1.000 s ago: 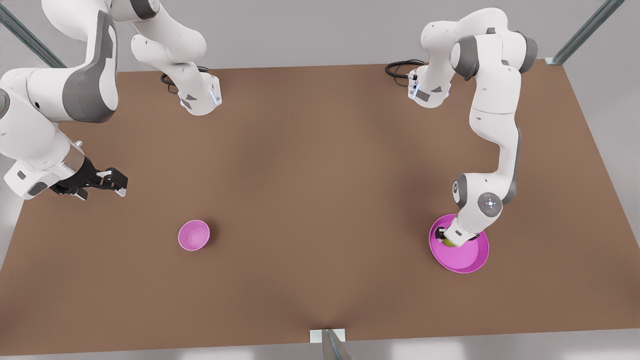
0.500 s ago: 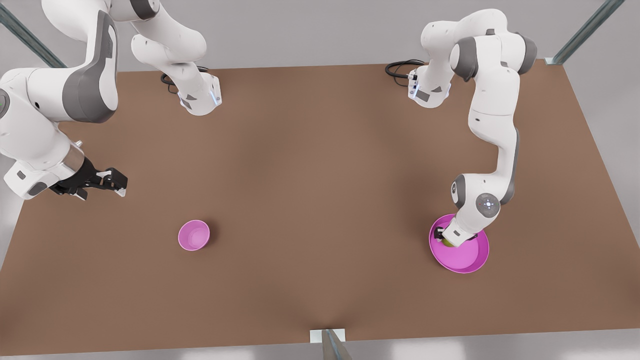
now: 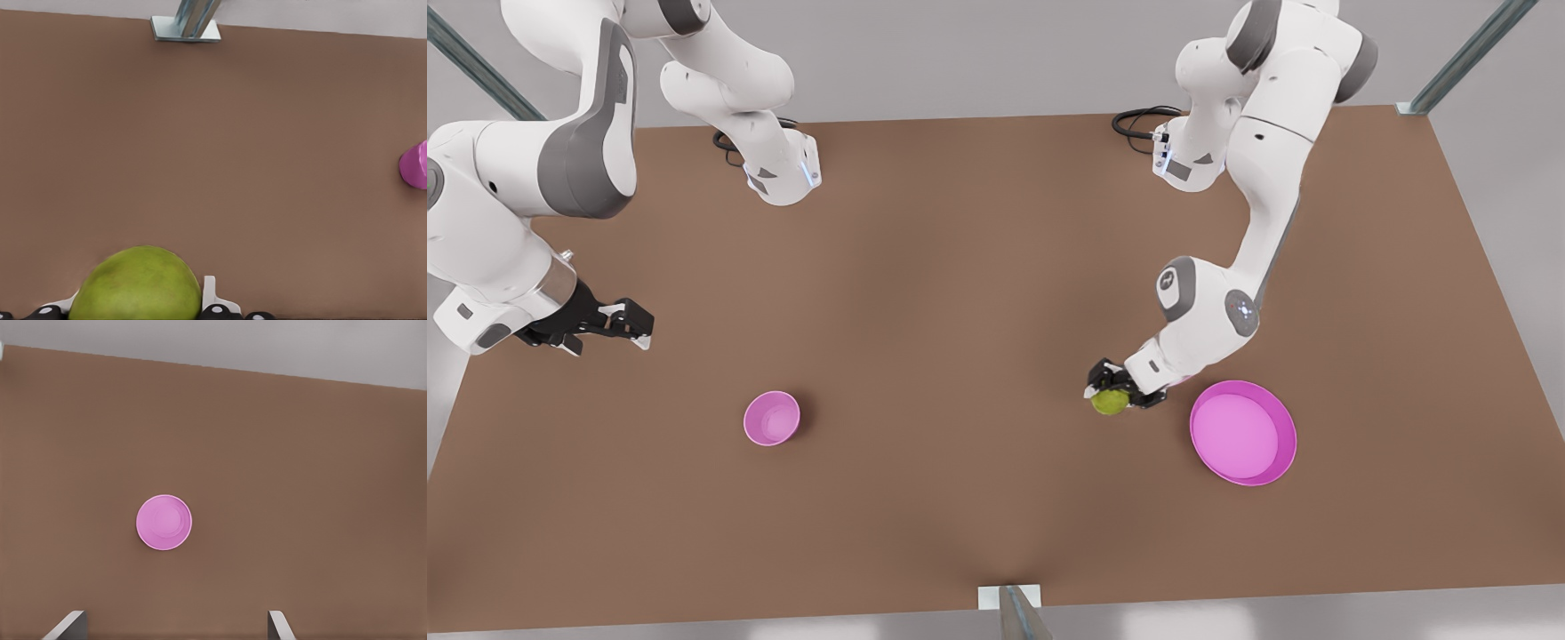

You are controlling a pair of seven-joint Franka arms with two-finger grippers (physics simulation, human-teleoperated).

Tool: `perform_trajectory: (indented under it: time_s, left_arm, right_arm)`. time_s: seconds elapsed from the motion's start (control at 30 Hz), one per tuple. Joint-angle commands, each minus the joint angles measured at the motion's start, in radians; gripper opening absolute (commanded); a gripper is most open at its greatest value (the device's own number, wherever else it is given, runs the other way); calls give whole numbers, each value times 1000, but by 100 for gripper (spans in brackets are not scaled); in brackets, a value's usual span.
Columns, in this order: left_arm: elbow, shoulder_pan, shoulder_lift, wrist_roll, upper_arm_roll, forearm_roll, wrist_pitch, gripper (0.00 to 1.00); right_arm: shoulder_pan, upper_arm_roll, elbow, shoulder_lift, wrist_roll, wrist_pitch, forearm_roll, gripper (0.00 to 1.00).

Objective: Use the left arm to pick up the apple from the plate, transfer it to the gripper of the right arm, and then use the right arm to place it into the bowl

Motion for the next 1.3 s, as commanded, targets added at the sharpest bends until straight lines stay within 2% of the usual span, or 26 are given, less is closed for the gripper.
perform_trajectory:
  time_s: [0.0, 0.07, 0.17, 0.33, 0.4, 0.5, 0.67, 0.8, 0.93, 1.07, 1.17, 1.27]
  left_arm:
    - [0, 19, 2, 745, -39, -268, -71, 70]
    - [0, 7, 17, 986, -71, -463, -108, 70]
    - [8, 1, 45, 1250, -109, -572, -108, 70]
    - [46, -6, 111, 1589, -201, -692, -108, 70]
    - [77, -21, 147, 1721, -206, -707, -108, 64]
    - [157, -75, 198, 1838, -210, -781, -105, 61]
    - [299, -134, 322, 1991, -212, -825, -98, 60]
    - [312, -125, 345, 2028, -232, -848, -131, 61]
    - [312, -125, 358, 2062, -232, -873, -143, 61]
    - [313, -127, 359, 2062, -232, -878, -143, 61]
    - [312, -127, 359, 2062, -232, -881, -143, 61]
    - [310, -127, 359, 2062, -230, -881, -143, 62]
  right_arm:
    - [1, 0, -3, -1, -5, -5, 2, 100]
    - [9, 18, 3, -18, 9, -26, 5, 100]
    - [9, 57, 3, -15, 21, -14, 75, 100]
    - [-10, 57, -14, 108, 75, -3, 630, 100]
    - [-10, 57, -25, 160, 75, 14, 811, 100]
    - [9, 80, -129, 185, 57, 94, 1080, 100]
    - [-1, 178, -209, 177, 15, 195, 1238, 100]
    - [9, 222, -264, 223, -14, 353, 1293, 100]
    - [10, 224, -285, 290, -134, 373, 1371, 100]
    - [22, 261, -287, 372, -302, 425, 1471, 100]
    - [10, 331, -371, 330, -385, 428, 1583, 100]
    - [-7, 331, -446, 335, -525, 422, 1589, 100]
